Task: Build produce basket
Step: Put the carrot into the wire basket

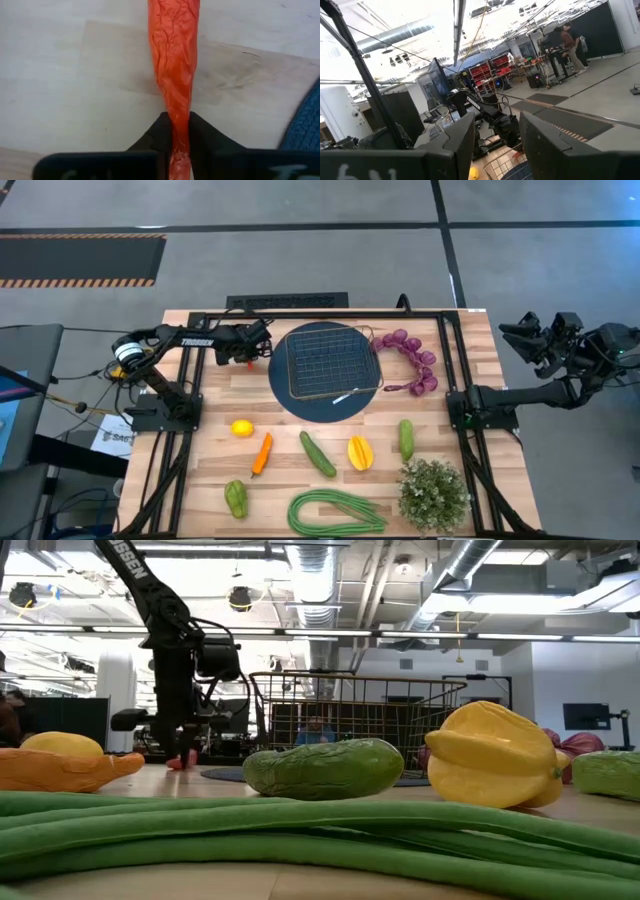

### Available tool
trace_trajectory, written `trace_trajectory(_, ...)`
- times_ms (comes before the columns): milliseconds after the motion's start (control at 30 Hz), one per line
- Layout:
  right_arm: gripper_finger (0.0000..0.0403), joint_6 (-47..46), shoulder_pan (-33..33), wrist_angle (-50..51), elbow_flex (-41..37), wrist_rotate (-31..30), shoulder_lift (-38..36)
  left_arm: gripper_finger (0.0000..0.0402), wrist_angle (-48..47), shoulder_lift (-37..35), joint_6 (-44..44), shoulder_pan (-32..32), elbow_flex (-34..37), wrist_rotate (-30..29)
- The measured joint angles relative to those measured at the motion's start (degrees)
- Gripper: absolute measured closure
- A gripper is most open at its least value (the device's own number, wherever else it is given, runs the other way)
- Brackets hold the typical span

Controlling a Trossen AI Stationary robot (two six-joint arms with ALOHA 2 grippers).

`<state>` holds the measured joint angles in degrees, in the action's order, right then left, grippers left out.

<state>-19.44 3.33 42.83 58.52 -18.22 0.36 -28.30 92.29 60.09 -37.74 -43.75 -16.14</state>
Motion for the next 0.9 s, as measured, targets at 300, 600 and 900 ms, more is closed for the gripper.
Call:
trace_trajectory(300,0.0255,0.0,0.0,0.0,0.0,0.0,0.0,0.0397,0.3,-8.6,-14.2,0.5,-6.5,5.3)
trace_trajectory(600,0.0255,0.0,0.0,0.1,0.0,0.0,0.0,0.04,1.0,-20.8,-28.1,5.4,-22.4,5.2)
trace_trajectory(900,0.0261,0.0,0.0,0.0,0.0,0.1,0.0,0.0401,-7.1,-15.9,-38.0,14.3,-41.7,1.1)
